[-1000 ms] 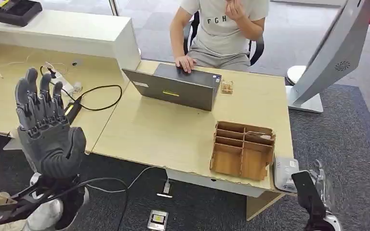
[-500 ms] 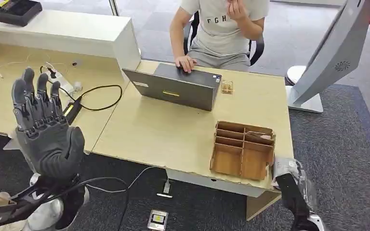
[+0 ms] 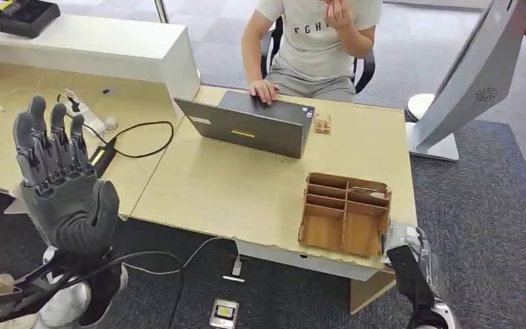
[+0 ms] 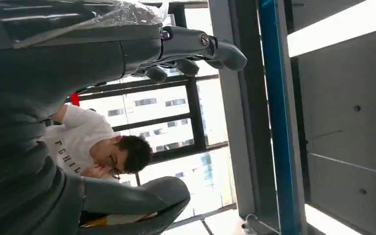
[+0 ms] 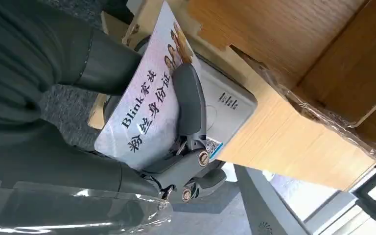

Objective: Pass the card to the sensor for recognition and then transmit it.

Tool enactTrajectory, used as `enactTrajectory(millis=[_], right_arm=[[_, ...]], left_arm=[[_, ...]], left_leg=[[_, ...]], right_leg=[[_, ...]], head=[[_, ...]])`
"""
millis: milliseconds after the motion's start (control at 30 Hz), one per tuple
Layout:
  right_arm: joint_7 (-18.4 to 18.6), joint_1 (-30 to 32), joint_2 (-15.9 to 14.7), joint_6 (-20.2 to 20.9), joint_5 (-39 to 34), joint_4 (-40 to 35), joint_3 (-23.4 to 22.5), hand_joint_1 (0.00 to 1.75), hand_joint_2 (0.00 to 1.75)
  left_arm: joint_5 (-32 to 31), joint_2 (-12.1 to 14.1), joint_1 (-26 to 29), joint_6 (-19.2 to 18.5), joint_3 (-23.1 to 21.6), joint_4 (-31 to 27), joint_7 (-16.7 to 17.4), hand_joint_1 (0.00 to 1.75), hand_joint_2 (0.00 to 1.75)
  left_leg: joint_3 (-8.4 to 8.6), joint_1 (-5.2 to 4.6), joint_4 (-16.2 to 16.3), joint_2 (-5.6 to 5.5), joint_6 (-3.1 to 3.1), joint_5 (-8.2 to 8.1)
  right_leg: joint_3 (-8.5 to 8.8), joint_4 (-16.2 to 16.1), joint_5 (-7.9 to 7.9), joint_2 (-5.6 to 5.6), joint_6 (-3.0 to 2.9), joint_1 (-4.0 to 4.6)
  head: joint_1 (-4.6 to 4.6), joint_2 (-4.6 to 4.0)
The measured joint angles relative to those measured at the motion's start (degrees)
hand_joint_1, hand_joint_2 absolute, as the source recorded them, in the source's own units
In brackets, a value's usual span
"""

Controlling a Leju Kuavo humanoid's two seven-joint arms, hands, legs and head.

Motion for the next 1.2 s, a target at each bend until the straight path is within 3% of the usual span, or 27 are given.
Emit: enactTrajectory(millis=[500,1200], right_arm=[[1.49,-0.37,-0.98,-1.57,3.58,0.79,-0.15,1.75,1.75],[1.90,-0.68,-2.16,0.94,6.12,0.79,-1.33,1.75,1.75]], left_arm=[[-0.09,-0.02,-0.32,-1.44,0.15,0.07,-0.35,0.00,1.75],[-0.09,-0.09,0.43,-2.10,1.25,0.07,-0.50,0.00,1.75]], left_leg=[[-0.01,-0.03,0.01,-0.01,0.00,0.00],[0.00,-0.04,0.00,-0.01,0.01,0.00]], right_leg=[[0.03,-0.01,0.00,-0.01,0.01,-0.01],[0.03,-0.01,0.01,0.00,0.01,0.00]], head=[[0.02,0.00],[0.00,0.00]])
